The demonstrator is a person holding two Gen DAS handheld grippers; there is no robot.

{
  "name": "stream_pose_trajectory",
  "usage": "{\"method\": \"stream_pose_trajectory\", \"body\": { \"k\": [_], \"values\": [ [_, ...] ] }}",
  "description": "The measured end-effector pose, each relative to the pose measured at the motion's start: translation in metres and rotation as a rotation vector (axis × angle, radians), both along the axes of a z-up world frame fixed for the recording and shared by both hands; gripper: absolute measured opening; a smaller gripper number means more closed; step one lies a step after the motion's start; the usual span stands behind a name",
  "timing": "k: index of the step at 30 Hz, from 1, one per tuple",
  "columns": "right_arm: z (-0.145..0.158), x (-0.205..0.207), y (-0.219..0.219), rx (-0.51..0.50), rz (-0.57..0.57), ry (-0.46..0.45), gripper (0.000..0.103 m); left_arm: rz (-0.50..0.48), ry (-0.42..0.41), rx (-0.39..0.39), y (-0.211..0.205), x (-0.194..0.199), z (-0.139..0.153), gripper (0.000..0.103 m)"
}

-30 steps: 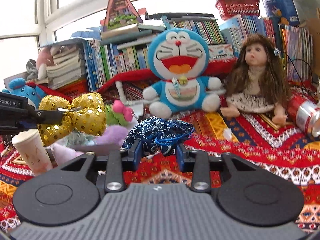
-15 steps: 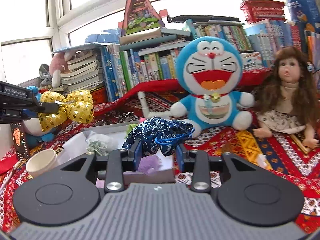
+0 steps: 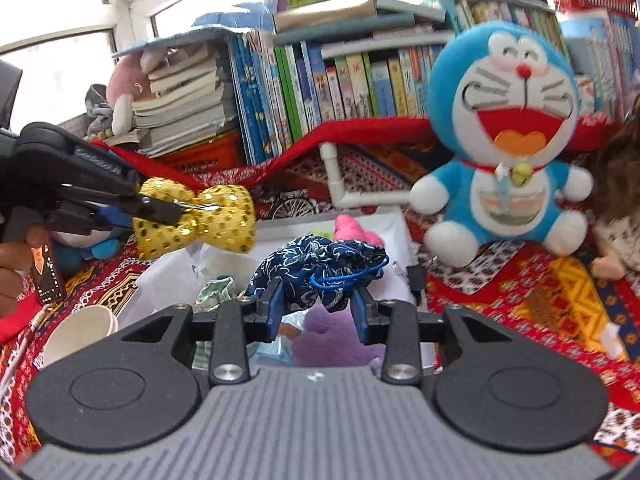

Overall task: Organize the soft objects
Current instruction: 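Carry the gold bow in left tool while right tool carries the blue bag to the tray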

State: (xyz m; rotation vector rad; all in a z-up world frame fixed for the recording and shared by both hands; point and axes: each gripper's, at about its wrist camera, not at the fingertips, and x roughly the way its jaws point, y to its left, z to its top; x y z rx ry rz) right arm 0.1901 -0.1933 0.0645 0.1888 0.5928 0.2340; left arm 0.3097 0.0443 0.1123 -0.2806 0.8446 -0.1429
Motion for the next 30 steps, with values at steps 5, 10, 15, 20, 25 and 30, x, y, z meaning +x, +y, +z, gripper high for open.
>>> {"method": "stream_pose_trajectory", "body": {
  "k": [5,10,15,20,25,30],
  "values": [
    [-0.004,0.015,0.001,0.005,0.003,0.011,0.039,0.006,0.05,-0.02,-0.002,0.027,-0.01,0.021],
    [-0.007,0.029,0.003,-0.021,0.018,0.024,0.038,0.001,0.103,0.004,-0.006,0.048,-0.026,0.021],
    [-0.014,0.037,0.009,-0.037,0.044,0.045,0.037,0.006,0.153,-0.007,-0.005,0.061,-0.038,0.022],
    [-0.019,0.043,0.013,-0.036,0.048,0.064,0.037,-0.012,0.166,0.013,-0.01,0.067,-0.04,0.024],
    [-0.023,0.044,0.014,-0.033,0.048,0.078,0.038,-0.013,0.161,0.016,-0.012,0.066,-0.041,0.03],
    [-0.02,0.038,0.012,-0.034,0.046,0.082,0.046,-0.057,0.112,0.062,-0.019,0.052,-0.028,0.04]
  ]
}}
